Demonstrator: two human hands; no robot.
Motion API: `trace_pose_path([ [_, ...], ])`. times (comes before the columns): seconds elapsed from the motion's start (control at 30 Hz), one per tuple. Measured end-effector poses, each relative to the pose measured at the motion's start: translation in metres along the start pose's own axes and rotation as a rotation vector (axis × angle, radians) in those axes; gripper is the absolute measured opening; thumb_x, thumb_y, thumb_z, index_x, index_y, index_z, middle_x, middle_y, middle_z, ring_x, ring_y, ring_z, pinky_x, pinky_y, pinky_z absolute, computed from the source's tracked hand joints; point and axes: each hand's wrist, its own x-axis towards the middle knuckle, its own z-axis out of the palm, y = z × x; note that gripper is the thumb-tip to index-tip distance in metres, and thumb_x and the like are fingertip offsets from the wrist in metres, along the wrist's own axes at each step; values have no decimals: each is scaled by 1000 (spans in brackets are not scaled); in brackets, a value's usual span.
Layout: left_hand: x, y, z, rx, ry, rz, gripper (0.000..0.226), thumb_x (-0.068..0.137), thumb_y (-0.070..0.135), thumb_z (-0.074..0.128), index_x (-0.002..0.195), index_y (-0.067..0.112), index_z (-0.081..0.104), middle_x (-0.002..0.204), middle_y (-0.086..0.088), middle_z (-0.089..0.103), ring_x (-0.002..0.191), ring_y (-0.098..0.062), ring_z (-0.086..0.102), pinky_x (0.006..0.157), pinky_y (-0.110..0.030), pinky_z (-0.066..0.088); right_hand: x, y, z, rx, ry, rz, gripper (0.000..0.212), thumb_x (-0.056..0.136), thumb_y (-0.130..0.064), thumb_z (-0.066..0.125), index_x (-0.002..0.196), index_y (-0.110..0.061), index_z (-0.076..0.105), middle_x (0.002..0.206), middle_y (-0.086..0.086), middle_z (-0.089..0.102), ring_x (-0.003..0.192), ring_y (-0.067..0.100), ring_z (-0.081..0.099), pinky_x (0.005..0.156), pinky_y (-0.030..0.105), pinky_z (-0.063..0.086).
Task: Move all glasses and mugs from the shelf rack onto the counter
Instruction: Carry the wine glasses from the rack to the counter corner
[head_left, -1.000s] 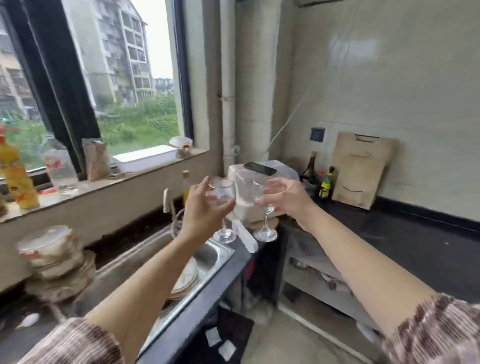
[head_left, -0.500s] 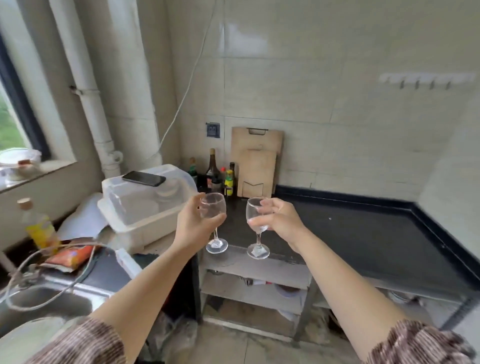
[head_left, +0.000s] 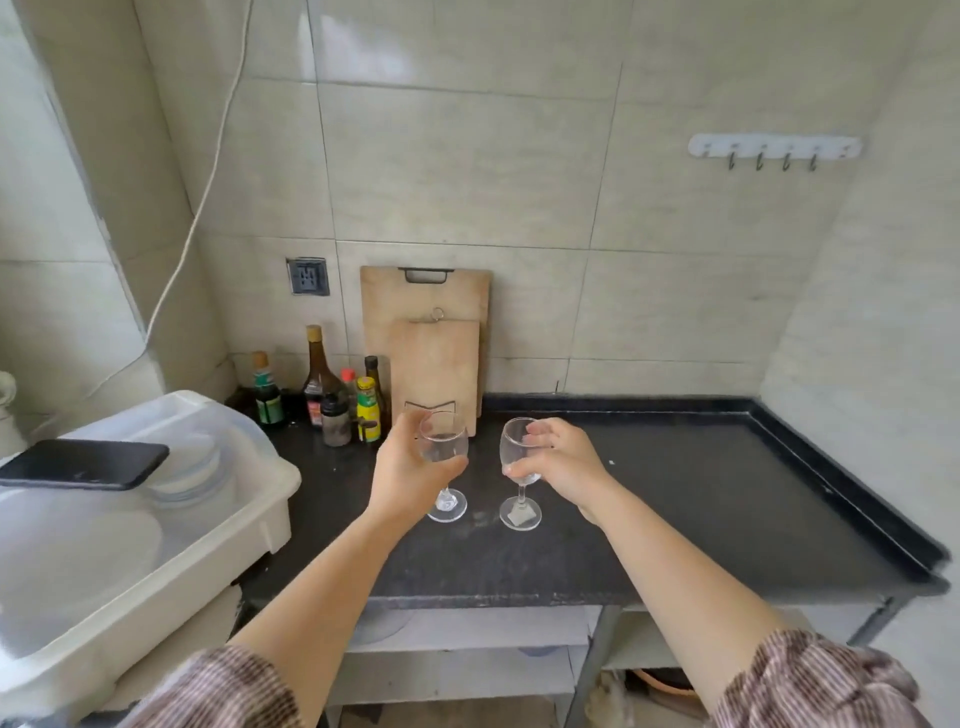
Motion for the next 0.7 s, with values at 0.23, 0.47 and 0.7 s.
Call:
trace_pose_path([
  [0.23, 64, -11, 61, 4, -94, -13, 68, 65, 24, 81, 122, 21, 46, 107, 11, 53, 95, -14, 57, 76, -26, 44, 66, 17, -29, -4, 93, 59, 61, 62, -2, 84, 113, -15, 54, 119, 6, 60, 106, 20, 60, 74, 27, 48],
  [0.47, 121, -16, 137, 38, -170, -8, 68, 67, 19, 79, 129, 18, 49, 120, 3, 56, 103, -18, 56, 79, -27, 43, 136, 53, -79, -17, 146, 122, 70, 62, -1, 84, 124, -11, 54, 119, 7, 58, 106, 22, 60, 77, 27, 47],
  [0.7, 188, -29, 239, 47, -219, -109, 67, 67, 17, 77, 128, 24, 49, 123, 5, 57, 103, -15, 54, 80, -26, 42, 234, 102, -143, -80, 112, 191, 69, 64, -4, 85, 124, -17, 54, 115, 5, 58, 98, 22, 61, 64, 24, 46],
])
